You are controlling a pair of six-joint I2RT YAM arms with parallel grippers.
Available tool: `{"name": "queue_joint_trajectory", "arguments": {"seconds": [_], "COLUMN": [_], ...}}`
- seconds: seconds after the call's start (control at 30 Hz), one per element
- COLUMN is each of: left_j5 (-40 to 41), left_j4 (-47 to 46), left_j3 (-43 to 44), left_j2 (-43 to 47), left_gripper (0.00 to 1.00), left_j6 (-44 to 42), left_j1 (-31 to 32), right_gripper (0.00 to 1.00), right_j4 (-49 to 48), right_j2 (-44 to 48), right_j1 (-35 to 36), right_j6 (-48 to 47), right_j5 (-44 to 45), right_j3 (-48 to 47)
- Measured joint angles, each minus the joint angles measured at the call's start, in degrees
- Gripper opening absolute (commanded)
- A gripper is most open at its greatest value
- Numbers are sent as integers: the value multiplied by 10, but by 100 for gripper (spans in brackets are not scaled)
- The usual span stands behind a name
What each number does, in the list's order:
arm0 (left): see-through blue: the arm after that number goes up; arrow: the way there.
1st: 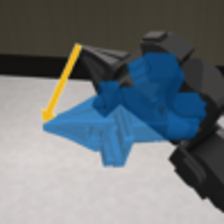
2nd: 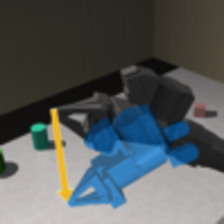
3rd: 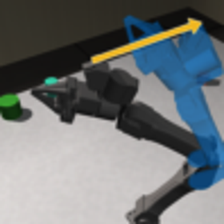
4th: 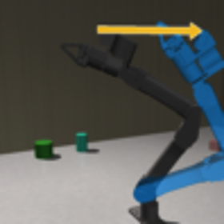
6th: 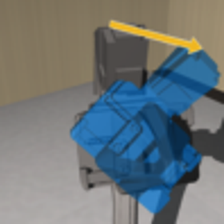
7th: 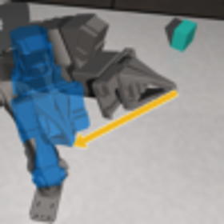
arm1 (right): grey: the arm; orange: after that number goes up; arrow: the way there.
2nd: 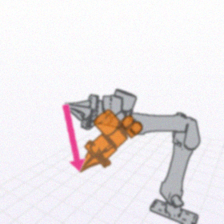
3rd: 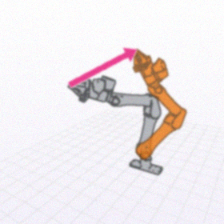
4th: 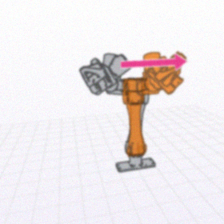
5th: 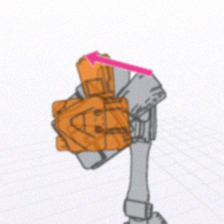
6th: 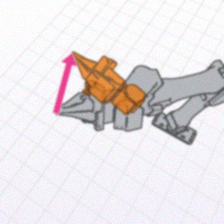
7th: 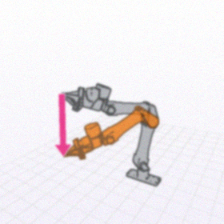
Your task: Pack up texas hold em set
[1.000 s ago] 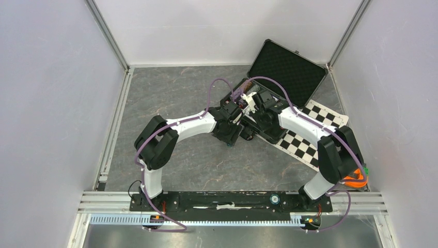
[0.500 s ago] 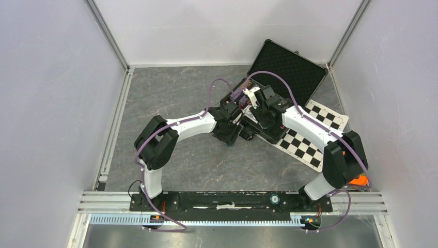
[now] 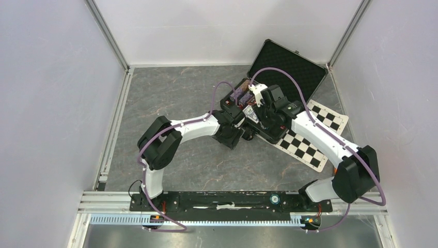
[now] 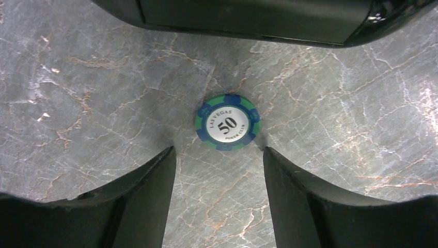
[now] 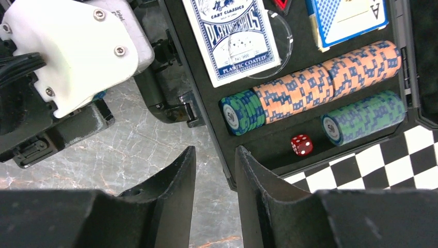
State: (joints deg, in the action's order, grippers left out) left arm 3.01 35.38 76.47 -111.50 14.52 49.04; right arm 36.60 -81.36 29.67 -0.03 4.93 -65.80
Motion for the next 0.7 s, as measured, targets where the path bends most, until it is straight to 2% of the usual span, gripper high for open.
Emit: {"name": "queue_joint_trajectory", "arguments": {"seconds": [0.27,0.7], "left_j5": [26,45], "left_j4": [-2,-1], "left_j3": [1,37], "left_j2": [-3,-28], "left_gripper": [69,64], "left_j6": [-2,-21], "left_j1": [13,31], "right_gripper": [40,43], "right_j4": [-10,-49], "right_j2": [19,152], "right_j1": [0,-29], "right_j6": [29,87], "right_j5": [-2,66], "right_j3": [27,80]}}
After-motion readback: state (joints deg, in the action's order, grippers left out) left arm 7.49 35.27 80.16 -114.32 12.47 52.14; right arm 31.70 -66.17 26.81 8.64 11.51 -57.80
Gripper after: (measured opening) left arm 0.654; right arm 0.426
